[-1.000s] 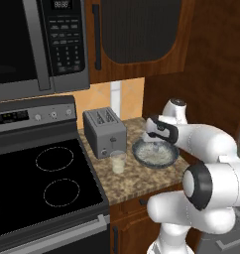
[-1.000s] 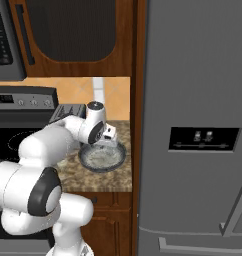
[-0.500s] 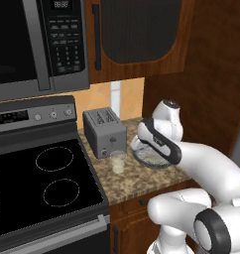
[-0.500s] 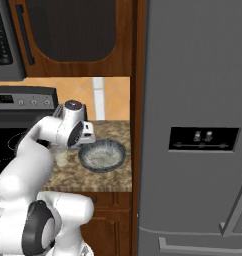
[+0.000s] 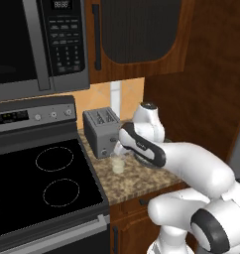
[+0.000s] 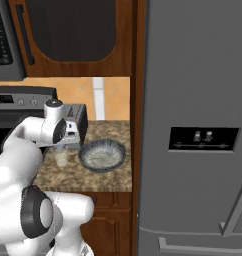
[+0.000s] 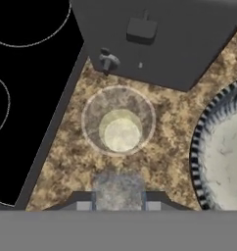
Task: Grab a lemon wedge from the fridge and one ice cube from the ice bowl, and put them in the glass of lemonade.
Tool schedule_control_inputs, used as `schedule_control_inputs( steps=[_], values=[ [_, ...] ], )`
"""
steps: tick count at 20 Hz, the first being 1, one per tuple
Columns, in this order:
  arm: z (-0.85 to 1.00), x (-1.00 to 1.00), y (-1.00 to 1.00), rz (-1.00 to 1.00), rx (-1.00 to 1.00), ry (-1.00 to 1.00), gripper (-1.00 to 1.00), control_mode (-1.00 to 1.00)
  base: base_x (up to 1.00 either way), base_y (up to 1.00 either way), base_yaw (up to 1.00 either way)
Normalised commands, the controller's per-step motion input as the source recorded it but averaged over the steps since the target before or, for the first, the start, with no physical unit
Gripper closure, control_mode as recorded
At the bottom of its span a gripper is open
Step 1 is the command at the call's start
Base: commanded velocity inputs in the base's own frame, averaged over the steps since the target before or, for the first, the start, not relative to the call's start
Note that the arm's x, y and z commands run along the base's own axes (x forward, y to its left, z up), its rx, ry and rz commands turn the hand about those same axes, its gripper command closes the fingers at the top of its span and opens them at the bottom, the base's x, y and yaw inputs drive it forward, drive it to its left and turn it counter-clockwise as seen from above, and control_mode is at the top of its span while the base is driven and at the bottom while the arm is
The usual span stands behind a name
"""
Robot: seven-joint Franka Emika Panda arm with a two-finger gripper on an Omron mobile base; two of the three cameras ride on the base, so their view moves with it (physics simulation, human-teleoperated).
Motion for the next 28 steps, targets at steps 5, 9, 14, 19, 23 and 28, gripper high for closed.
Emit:
schedule_control_inputs(
  steps=[5,9,14,19,23,28],
  values=[
    [0.0,0.29,0.25,-0.08,-0.06,0.16,1.0,-1.0,0.0,0.0,0.0],
    [-0.21,0.31,0.01,0.0,0.0,0.06,1.0,-1.0,0.0,0.0,0.0],
    [-0.2,0.21,0.08,-0.02,0.0,0.0,1.0,-1.0,0.0,0.0,0.0],
    [-0.15,0.01,0.07,-0.02,0.0,0.0,1.0,-1.0,0.0,0.0,0.0],
    [-0.06,0.0,0.01,-0.02,0.0,0.0,1.0,-1.0,0.0,0.0,0.0],
    [-0.03,0.0,0.0,0.0,0.0,0.0,1.0,-1.0,0.0,0.0,0.0]
  ],
)
